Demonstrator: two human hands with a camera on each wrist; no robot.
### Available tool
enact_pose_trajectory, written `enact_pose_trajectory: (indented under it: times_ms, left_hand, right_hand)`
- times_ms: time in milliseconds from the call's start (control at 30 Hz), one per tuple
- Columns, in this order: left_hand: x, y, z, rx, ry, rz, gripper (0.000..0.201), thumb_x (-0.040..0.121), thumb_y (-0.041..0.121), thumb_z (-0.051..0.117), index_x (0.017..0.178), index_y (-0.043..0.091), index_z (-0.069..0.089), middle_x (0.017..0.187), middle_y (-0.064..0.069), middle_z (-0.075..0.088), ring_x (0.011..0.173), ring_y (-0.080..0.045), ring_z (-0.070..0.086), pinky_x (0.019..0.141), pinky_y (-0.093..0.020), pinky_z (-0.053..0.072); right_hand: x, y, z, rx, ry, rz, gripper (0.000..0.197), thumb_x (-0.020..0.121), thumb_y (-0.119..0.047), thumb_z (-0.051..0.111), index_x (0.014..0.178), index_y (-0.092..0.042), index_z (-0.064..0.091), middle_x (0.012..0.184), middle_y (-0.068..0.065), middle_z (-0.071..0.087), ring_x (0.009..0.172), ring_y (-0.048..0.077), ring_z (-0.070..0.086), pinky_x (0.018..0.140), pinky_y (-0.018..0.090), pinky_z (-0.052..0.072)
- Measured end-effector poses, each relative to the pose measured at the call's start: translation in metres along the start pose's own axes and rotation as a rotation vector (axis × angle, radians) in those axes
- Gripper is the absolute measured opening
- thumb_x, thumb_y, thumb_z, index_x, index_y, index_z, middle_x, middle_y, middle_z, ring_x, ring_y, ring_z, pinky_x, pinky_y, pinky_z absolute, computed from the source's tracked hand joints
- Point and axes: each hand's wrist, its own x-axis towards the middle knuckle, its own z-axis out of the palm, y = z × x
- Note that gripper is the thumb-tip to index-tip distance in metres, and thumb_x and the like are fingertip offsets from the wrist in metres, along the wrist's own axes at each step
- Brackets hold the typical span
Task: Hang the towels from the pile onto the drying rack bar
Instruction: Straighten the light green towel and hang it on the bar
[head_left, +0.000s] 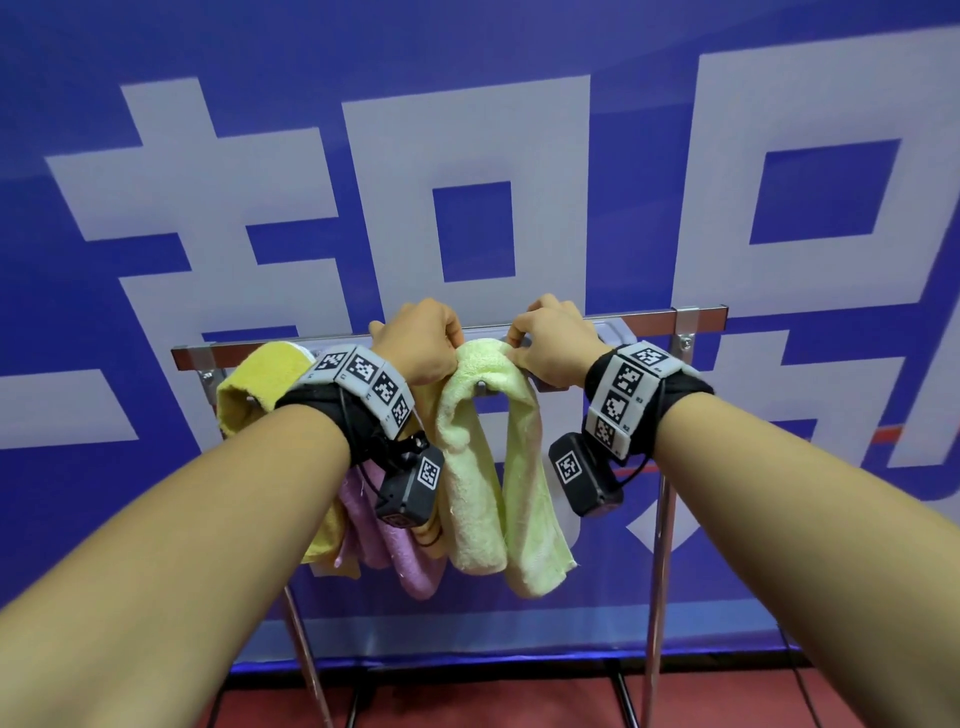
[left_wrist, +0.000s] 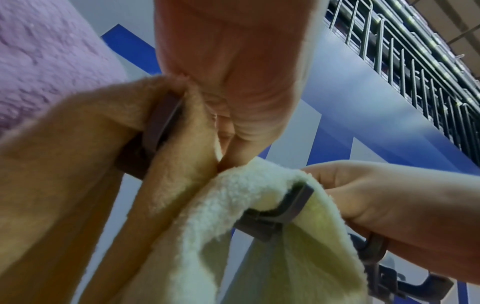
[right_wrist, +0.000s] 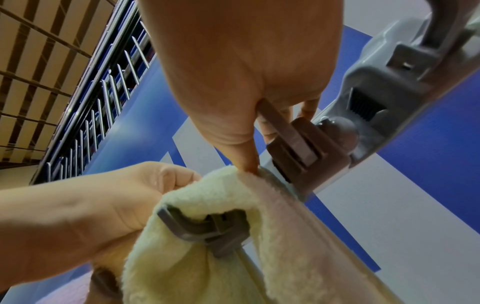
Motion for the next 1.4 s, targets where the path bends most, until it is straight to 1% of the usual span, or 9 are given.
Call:
enact_pose_trajectory:
  times_ms: [133,300,600,733,867,1000,1167,1267,1400]
  left_hand:
    - [0.000,0.003,0.002,-0.027,0.035,-0.026,0.026,0.073,0.001,0.057,0.080,0.023,0.068,0.079,0.007,0.068,0.090,-0.020,0.060,0.095,-0.049,0.044]
    - [0.005,0.003,0.002,-0.056,0.121,-0.051,0.024,0.073,0.002,0.054,0.076,0.023,0.066,0.081,0.006,0.067,0.088,-0.023,0.062,0.088,-0.045,0.052]
    - [0.013,0.003,0.009,0.146,0.180,-0.058,0.013,0.083,0.007,0.061,0.085,0.020,0.065,0.088,-0.003,0.066,0.085,-0.029,0.058,0.081,-0.038,0.038]
    - [0.008,-0.001,0.006,0.142,0.110,-0.047,0.015,0.084,0.010,0.056,0.088,0.020,0.067,0.093,-0.001,0.066,0.092,-0.029,0.059,0.091,-0.044,0.043]
    - [-0.002,-0.011,-0.005,0.150,0.010,-0.018,0.017,0.078,0.020,0.059,0.083,0.025,0.075,0.094,0.004,0.067,0.101,-0.026,0.054,0.095,-0.048,0.045]
    - [-0.011,-0.022,-0.013,0.169,0.016,0.079,0.017,0.075,0.025,0.069,0.089,0.033,0.076,0.104,0.008,0.061,0.111,-0.024,0.045,0.090,-0.041,0.038]
    - [-0.031,-0.029,-0.016,0.371,-0.190,0.208,0.030,0.072,0.037,0.075,0.101,0.034,0.069,0.117,0.007,0.049,0.113,-0.022,0.040,0.081,-0.040,0.041]
    - [-0.040,-0.036,-0.012,0.479,-0.167,0.284,0.032,0.076,0.022,0.073,0.104,0.037,0.070,0.135,0.008,0.041,0.121,-0.023,0.035,0.081,-0.039,0.036]
    - [-0.046,-0.034,-0.003,0.572,-0.043,0.321,0.025,0.086,0.020,0.068,0.108,0.031,0.071,0.137,0.005,0.044,0.123,-0.025,0.037,0.079,-0.041,0.041]
  right_hand:
    - [0.004,-0.007,0.006,-0.107,0.044,0.018,0.025,0.098,-0.035,0.049,0.113,-0.019,0.062,0.124,0.006,0.046,0.120,0.029,0.042,0.098,0.049,0.040]
    - [0.007,-0.009,0.012,-0.169,0.110,0.023,0.025,0.099,-0.029,0.047,0.116,-0.013,0.058,0.122,0.007,0.047,0.114,0.029,0.044,0.089,0.046,0.037]
    - [0.012,-0.006,0.016,-0.156,0.159,0.046,0.023,0.099,-0.027,0.047,0.115,-0.015,0.059,0.119,0.007,0.050,0.114,0.030,0.045,0.090,0.045,0.038]
    - [0.010,-0.007,0.017,-0.144,0.204,0.040,0.015,0.096,-0.024,0.051,0.109,-0.018,0.057,0.115,0.005,0.053,0.108,0.029,0.048,0.084,0.041,0.037]
    - [0.003,-0.008,0.008,-0.065,0.115,0.012,0.026,0.098,-0.023,0.045,0.118,-0.021,0.062,0.119,0.007,0.055,0.114,0.032,0.048,0.091,0.043,0.042]
    - [-0.010,-0.025,0.001,-0.023,0.071,-0.176,0.034,0.095,-0.019,0.046,0.126,-0.023,0.062,0.131,0.005,0.054,0.120,0.030,0.046,0.098,0.048,0.042]
    - [-0.025,-0.054,0.009,-0.124,-0.024,-0.344,0.023,0.089,-0.028,0.054,0.109,-0.023,0.065,0.114,0.000,0.057,0.104,0.026,0.052,0.086,0.042,0.045]
    - [-0.028,-0.056,0.010,-0.252,-0.071,-0.356,0.024,0.091,-0.036,0.053,0.110,-0.030,0.067,0.119,0.000,0.054,0.103,0.025,0.048,0.086,0.042,0.046]
    - [-0.031,-0.055,0.009,-0.369,-0.138,-0.390,0.030,0.094,-0.043,0.049,0.119,-0.040,0.066,0.126,0.002,0.046,0.109,0.026,0.044,0.088,0.043,0.049]
